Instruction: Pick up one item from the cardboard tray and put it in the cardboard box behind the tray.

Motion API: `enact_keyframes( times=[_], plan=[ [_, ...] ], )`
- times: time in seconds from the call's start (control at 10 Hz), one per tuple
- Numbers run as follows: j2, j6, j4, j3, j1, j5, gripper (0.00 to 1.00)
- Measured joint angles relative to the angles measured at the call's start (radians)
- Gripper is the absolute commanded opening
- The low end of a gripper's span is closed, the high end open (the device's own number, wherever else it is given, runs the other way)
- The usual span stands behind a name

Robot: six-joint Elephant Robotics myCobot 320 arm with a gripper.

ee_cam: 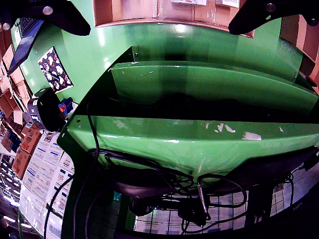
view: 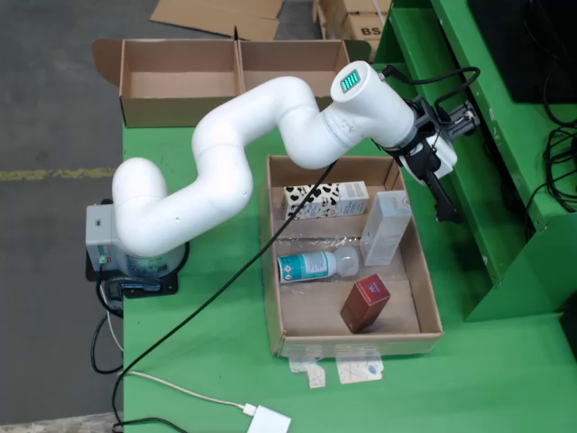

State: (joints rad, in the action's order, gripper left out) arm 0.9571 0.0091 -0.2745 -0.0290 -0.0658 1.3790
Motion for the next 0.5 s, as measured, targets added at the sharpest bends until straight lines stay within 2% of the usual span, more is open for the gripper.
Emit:
enact_keyframes(
  times=[0.4,0.5],
  plan=[
    [0.002,0.000,0.011,0.000,0.000,0.002,1.00],
    [-0.011,0.006,0.051,0.000,-0.002,0.052,1.00]
  ],
)
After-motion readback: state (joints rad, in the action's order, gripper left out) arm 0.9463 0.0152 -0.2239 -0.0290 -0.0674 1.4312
